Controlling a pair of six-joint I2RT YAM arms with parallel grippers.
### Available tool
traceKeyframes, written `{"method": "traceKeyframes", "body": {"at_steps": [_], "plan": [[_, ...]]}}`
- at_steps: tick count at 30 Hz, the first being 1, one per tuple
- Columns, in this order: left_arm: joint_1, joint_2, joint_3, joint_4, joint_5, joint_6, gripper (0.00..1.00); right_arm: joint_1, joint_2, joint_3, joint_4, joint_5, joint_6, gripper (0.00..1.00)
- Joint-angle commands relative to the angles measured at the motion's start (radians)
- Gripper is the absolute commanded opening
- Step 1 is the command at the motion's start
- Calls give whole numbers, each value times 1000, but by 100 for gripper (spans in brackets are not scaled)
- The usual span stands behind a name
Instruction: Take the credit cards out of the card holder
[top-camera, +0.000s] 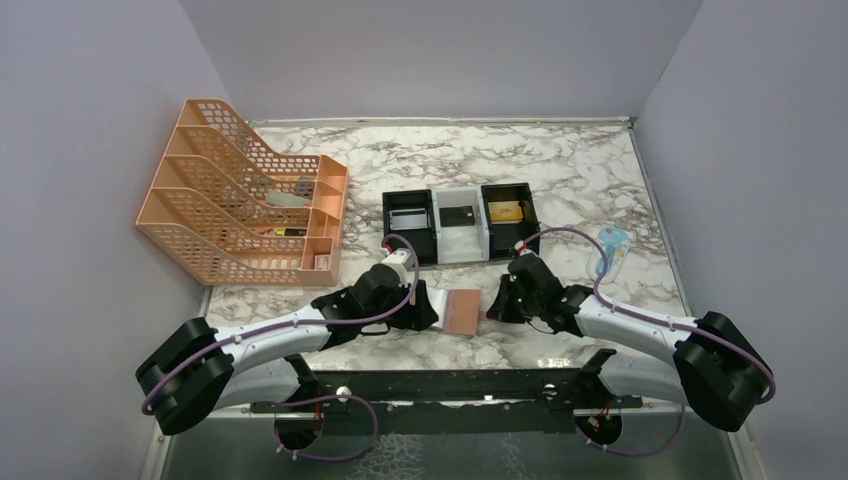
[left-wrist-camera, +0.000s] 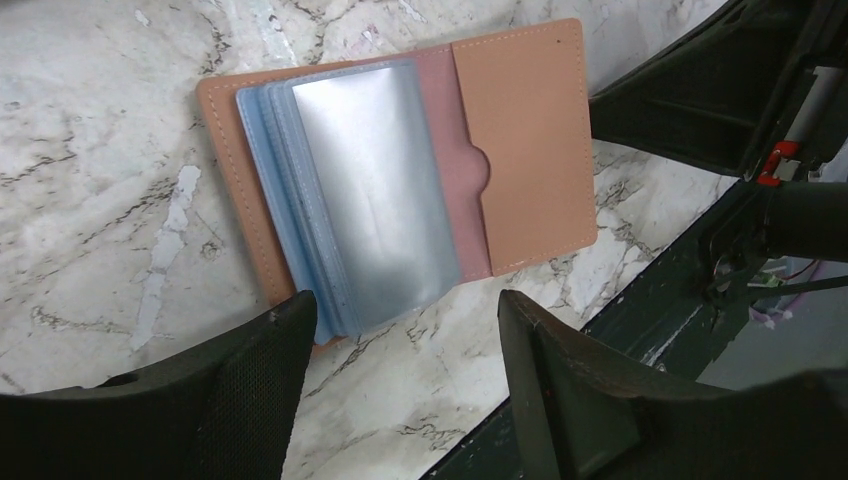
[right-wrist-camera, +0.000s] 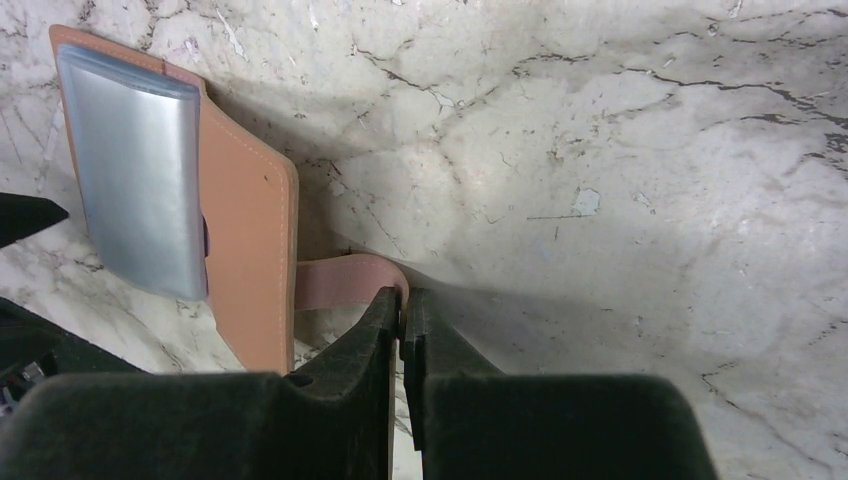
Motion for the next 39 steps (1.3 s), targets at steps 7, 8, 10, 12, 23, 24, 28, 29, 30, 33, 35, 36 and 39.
{"method": "traceKeyframes", "body": {"at_steps": [7, 8, 10, 12, 23, 24, 28, 29, 30, 33, 35, 36, 39], "plan": [[-19, 78, 21, 123, 59, -8, 65, -6, 14, -33, -1, 59, 27, 5], [-18, 77, 21, 122, 58, -8, 65, -6, 16, -33, -3, 59, 27, 5], [-20, 76, 21, 126, 58, -10, 63, -6, 17, -33, -4, 57, 28, 5], [-20, 79, 23, 135, 65, -11, 63, -7, 19, -34, -4, 55, 31, 5], [-29, 86, 25, 176, 104, -18, 61, -6, 21, -34, 10, 38, 31, 5], [-30, 91, 27, 185, 111, -20, 61, -6, 20, -36, 13, 36, 32, 5], [-31, 143, 46, 203, 150, -19, 61, -6, 13, -39, 24, 24, 33, 5], [-34, 155, 50, 216, 162, -23, 60, -6, 11, -40, 26, 22, 33, 5], [-40, 167, 53, 236, 175, -27, 60, -6, 8, -42, 27, 22, 35, 5], [-60, 197, 79, 282, 191, -33, 60, -6, 0, -46, 34, 16, 38, 6], [-72, 224, 106, 289, 191, -27, 60, -6, -5, -47, 35, 11, 39, 9], [-80, 238, 119, 289, 191, -22, 59, -6, -9, -48, 32, 11, 41, 11], [-104, 286, 153, 290, 191, -8, 58, -7, -42, -50, 20, 18, 49, 18]]}}
